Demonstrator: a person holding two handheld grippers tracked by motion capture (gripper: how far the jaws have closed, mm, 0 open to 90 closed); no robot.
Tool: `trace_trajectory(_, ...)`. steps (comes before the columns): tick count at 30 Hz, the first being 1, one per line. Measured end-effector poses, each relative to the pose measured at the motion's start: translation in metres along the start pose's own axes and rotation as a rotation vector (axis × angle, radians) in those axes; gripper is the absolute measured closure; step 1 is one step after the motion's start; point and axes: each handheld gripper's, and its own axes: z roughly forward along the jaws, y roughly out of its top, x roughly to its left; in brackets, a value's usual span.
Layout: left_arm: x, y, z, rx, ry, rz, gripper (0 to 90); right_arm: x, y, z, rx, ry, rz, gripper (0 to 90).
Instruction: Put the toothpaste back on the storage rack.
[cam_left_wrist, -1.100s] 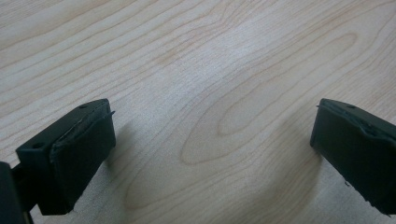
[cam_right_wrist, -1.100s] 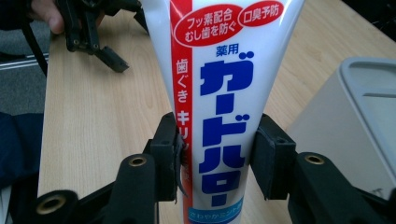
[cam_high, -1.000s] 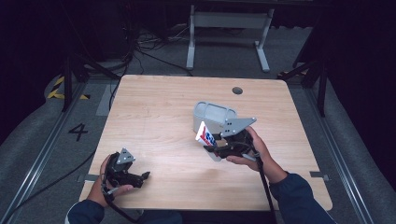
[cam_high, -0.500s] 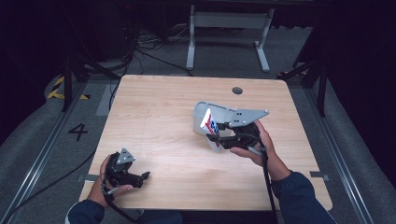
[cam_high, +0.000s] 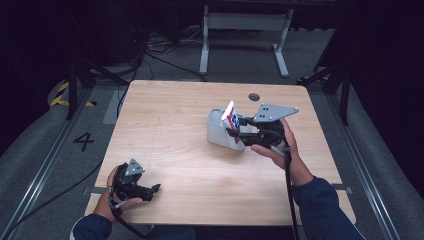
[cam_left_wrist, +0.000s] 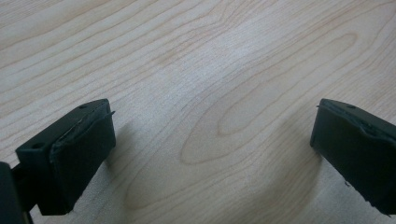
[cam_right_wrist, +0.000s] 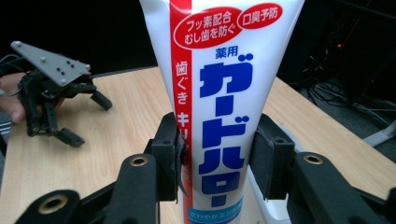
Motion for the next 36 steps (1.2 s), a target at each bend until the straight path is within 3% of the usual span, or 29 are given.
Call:
trace_trajectory(15, 0.0, 0.0, 0.0, -0.001, 0.001, 0.004, 0.5, -0.029, 0.003, 0.009, -0.023, -0.063, 0.043, 59.1)
trace_trajectory(36, 0.0, 0.0, 0.0, -0.005, 0.001, 0.003, 0.5, -0.049, 0.003, 0.027, -0.053, -0.094, 0.082, 59.1)
